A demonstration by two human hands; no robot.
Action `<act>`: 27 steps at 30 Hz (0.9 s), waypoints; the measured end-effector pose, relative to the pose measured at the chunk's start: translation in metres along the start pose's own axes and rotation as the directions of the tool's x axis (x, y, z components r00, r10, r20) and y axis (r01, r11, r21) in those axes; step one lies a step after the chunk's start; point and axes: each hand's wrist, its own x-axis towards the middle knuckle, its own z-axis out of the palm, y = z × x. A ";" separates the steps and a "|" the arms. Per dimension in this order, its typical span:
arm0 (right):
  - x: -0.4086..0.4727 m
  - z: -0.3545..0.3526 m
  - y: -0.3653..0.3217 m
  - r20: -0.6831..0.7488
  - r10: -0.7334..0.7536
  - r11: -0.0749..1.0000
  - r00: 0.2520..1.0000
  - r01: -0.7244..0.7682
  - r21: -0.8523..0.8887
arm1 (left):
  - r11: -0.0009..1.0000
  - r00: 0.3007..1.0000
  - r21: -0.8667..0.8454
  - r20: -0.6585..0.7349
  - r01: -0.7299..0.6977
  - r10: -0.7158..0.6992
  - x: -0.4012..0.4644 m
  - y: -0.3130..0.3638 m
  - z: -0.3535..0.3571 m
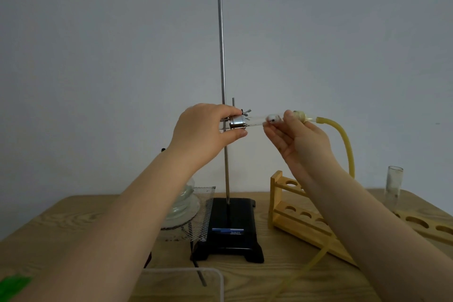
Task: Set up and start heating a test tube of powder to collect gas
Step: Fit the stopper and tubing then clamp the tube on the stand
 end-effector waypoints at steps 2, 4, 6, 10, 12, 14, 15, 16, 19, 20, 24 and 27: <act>-0.001 0.002 0.003 0.004 0.009 1.000 1.000 -0.009 0.003 | 0.992 0.999 0.118 0.000 -0.043 0.043 0.001 0.001 -0.002; -0.002 0.004 0.005 -0.001 0.015 1.000 1.000 -0.015 0.018 | 0.994 0.999 0.101 0.023 -0.044 0.042 0.001 0.000 -0.004; -0.003 0.006 0.006 -0.017 0.021 0.999 1.000 -0.021 0.037 | 1.000 0.999 0.016 0.044 -0.017 0.016 -0.001 -0.001 -0.004; -0.003 0.008 0.006 -0.043 0.047 0.997 0.998 -0.045 0.063 | 1.000 1.000 0.009 0.006 -0.002 0.002 -0.004 -0.001 -0.001; -0.003 0.009 0.007 -0.048 0.068 0.997 0.997 -0.065 0.050 | 1.000 1.000 0.006 -0.019 -0.001 0.001 -0.004 -0.001 0.000; -0.003 0.010 0.009 -0.035 0.114 0.993 0.993 -0.115 -0.030 | 1.000 0.999 0.005 -0.034 -0.003 0.003 -0.004 0.000 0.000; -0.004 0.012 0.011 -0.030 0.153 0.983 0.988 -0.155 -0.100 | 1.000 0.999 0.006 -0.040 -0.006 0.006 -0.005 0.000 0.000; -0.004 0.014 0.012 -0.026 0.199 0.961 0.980 -0.200 -0.189 | 1.000 0.999 0.010 -0.048 -0.012 0.013 -0.005 0.001 0.000; -0.005 0.021 0.016 0.002 0.341 0.839 0.940 -0.303 -0.452 | 0.999 0.998 0.028 -0.067 -0.019 0.021 -0.005 0.001 0.000; -0.005 0.024 0.017 0.020 0.380 0.802 0.925 -0.319 -0.505 | 0.999 0.998 0.031 -0.066 -0.016 0.018 -0.006 0.001 0.000; -0.002 0.037 0.020 0.055 0.491 0.751 0.870 -0.390 -0.532 | 0.998 0.998 0.059 -0.057 -0.008 0.011 -0.005 -0.001 0.001; 0.001 0.042 0.023 0.055 0.509 0.762 0.859 -0.420 -0.493 | 0.997 0.998 0.074 -0.054 -0.007 0.011 -0.004 -0.001 0.001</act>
